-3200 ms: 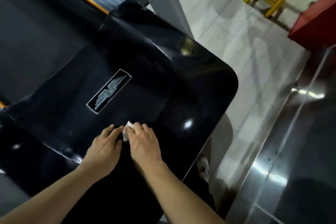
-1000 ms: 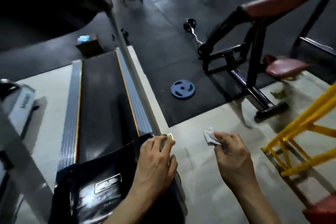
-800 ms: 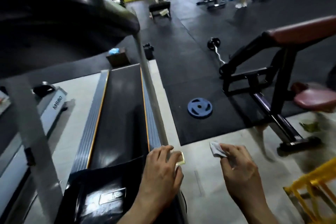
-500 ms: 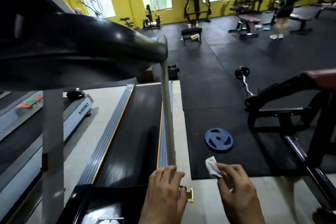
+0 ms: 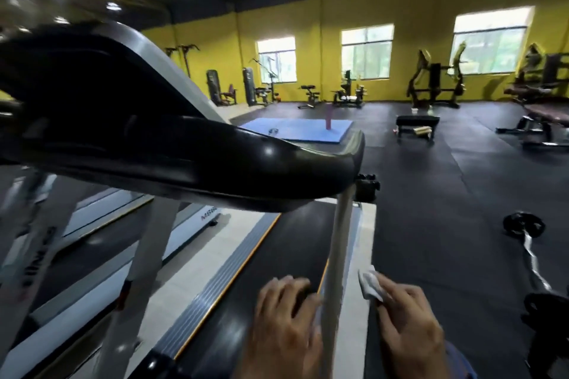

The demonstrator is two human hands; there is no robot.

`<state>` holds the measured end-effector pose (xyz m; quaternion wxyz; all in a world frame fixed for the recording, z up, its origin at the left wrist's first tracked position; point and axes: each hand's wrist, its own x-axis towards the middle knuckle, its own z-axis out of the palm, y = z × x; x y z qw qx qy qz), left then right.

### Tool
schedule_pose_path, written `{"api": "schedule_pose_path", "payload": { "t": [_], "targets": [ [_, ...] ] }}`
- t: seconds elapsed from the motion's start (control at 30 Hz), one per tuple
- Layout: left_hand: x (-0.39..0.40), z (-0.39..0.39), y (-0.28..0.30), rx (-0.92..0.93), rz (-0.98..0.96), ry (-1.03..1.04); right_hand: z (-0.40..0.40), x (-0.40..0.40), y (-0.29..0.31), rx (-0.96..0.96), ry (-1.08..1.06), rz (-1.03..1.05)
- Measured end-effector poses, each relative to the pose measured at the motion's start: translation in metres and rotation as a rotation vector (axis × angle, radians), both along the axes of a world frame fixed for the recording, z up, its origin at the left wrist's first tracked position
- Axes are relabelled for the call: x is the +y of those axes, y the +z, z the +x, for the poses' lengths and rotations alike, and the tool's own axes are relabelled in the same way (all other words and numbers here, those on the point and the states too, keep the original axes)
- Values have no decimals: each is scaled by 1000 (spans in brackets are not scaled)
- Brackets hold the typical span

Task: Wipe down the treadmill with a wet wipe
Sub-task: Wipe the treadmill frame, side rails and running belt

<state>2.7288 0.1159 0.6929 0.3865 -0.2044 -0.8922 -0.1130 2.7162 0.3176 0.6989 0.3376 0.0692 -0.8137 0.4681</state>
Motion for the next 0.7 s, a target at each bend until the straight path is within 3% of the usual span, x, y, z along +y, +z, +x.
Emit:
{"api": "schedule_pose_path", "payload": {
  "t": [0.2, 0.33, 0.57, 0.7],
  "targets": [
    [-33, 10, 109, 147, 41, 256, -75, -51, 96, 282, 233, -36],
    [-50, 15, 148, 156, 113, 468, -106, -83, 151, 499, 358, 1],
    [-121, -12, 165, 33, 270, 649, -103, -165, 169, 554, 474, 254],
    [-171, -22, 182, -1, 294, 684, -100, -212, 213, 651, 500, 638]
  ]
}}
